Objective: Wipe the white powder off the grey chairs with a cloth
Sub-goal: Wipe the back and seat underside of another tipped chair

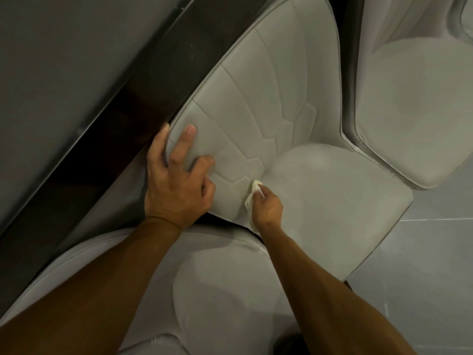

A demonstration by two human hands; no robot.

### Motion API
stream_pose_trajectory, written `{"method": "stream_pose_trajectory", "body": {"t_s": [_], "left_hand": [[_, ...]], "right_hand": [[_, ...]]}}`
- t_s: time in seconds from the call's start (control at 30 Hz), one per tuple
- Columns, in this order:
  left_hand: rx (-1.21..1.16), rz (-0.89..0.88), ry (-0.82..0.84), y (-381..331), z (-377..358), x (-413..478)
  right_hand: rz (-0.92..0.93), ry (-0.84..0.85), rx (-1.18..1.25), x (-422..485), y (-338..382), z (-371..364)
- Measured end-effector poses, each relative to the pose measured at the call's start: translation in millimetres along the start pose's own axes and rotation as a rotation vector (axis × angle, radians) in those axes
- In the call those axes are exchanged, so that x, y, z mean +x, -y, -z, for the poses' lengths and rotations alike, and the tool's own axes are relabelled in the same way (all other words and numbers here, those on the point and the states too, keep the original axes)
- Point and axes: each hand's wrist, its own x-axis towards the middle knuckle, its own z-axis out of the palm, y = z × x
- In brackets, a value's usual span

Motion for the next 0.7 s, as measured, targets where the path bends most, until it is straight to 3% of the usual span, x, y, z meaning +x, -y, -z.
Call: {"method": "stream_pose_trajectory", "body": {"t_s": [0.2,0.43,0.57,0.7], "left_hand": [[0.034,-0.018,0.030,2.8,0.2,-0.9],[0.021,-0.003,0.009,0.7,-2.9,-0.4],[0.021,-0.001,-0.017,0.7,-3.5,-0.6],[0.033,-0.010,-0.018,1.4,-4.5,-0.4]], "right_hand": [[0.329,-0.084,0.087,-35.7,7.9,-21.5],[-0.032,0.103,-0.183,-8.5,-12.1,-11.8],[0.086,0.031,-0.184,-3.8,3.1,-6.5],[0.065,0.145,-0.183,-16.3,-4.3,-14.8]]}}
